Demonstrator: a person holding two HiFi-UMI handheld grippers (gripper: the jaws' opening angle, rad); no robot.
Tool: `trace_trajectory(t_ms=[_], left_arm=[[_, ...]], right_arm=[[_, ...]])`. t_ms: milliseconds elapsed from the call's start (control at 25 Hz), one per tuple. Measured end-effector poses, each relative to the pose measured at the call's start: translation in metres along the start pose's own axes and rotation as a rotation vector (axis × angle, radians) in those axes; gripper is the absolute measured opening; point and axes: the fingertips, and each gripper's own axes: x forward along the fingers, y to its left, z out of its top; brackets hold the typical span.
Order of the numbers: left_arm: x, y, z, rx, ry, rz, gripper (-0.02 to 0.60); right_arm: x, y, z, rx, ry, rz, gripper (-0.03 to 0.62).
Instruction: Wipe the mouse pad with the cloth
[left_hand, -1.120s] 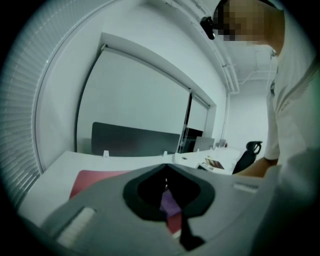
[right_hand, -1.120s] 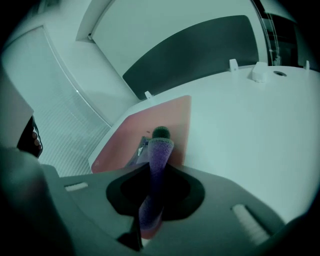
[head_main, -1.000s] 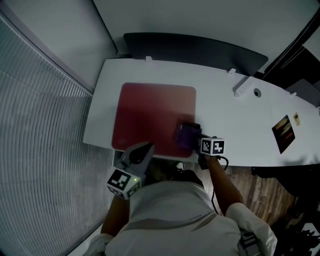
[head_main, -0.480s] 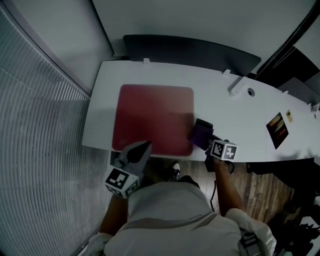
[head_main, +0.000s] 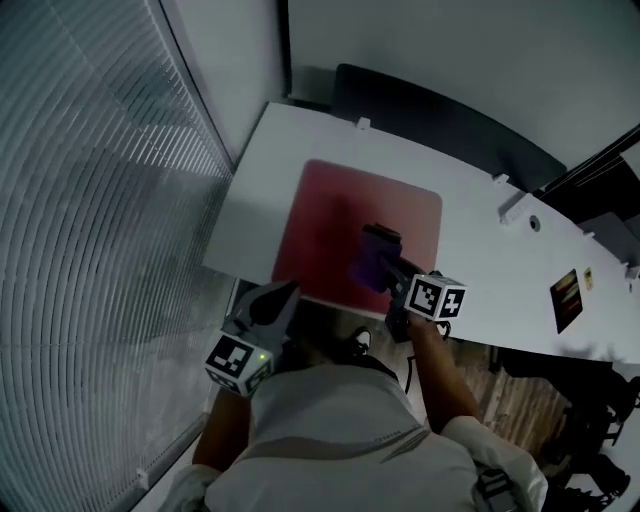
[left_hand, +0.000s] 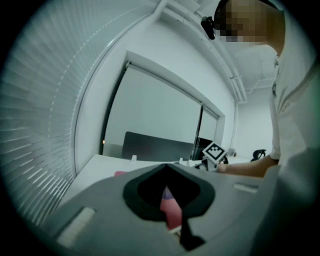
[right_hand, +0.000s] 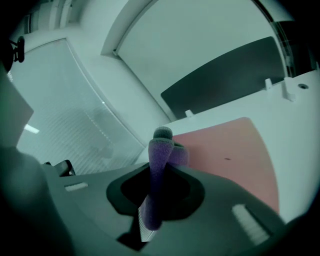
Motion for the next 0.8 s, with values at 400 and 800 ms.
trace_trajectory(t_ms=[400, 800], left_arm=[[-0.093, 0.077, -0.01, -0.015, 0.012, 0.122, 0.0], [-0.115, 0.088, -0.021, -0.02, 0.047, 0.106, 0.0]], right_arm=[[0.146, 0.149, -0.091, -0.037, 0.202, 0.23, 0.046], [0.196, 0.136, -0.14, -0.063, 0.284, 0.122, 0.046]])
